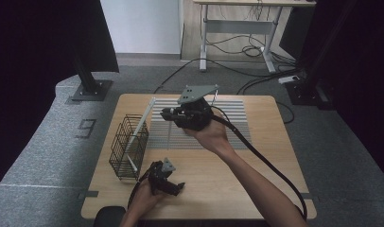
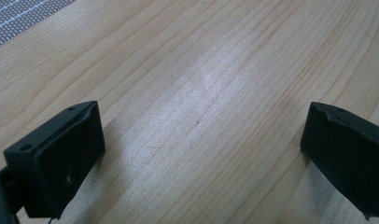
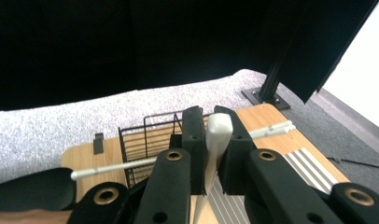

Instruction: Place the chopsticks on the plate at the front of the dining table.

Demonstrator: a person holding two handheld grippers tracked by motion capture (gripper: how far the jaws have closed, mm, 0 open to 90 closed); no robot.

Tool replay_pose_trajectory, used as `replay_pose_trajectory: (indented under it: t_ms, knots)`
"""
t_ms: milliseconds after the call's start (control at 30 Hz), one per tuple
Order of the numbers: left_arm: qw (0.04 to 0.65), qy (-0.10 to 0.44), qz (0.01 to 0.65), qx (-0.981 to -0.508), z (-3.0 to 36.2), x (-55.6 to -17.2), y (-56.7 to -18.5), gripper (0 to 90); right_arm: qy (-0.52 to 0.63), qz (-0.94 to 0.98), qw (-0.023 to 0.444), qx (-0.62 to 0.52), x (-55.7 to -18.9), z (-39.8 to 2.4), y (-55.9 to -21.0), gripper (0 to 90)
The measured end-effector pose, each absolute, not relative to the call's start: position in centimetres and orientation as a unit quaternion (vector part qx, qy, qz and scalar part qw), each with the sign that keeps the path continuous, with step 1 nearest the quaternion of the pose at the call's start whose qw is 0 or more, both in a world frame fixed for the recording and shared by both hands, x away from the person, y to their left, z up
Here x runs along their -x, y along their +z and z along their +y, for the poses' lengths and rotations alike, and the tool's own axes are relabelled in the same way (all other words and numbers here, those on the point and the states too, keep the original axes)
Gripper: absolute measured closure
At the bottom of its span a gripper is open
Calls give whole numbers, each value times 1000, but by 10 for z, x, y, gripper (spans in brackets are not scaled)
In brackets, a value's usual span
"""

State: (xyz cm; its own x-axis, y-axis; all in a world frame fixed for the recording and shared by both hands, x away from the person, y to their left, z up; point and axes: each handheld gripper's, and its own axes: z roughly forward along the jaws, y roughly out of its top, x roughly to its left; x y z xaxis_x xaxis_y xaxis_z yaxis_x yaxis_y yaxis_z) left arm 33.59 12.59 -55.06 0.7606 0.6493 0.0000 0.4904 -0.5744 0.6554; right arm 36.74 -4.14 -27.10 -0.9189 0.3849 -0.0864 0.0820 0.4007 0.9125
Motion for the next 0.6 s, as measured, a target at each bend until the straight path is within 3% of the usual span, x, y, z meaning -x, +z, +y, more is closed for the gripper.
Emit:
replay_pose_trajectory:
  t_ms: [600]
  knots:
    - [324,119,322,-882,126,-339,-550,0,511,836,146,-136,-350,-62,-294,828]
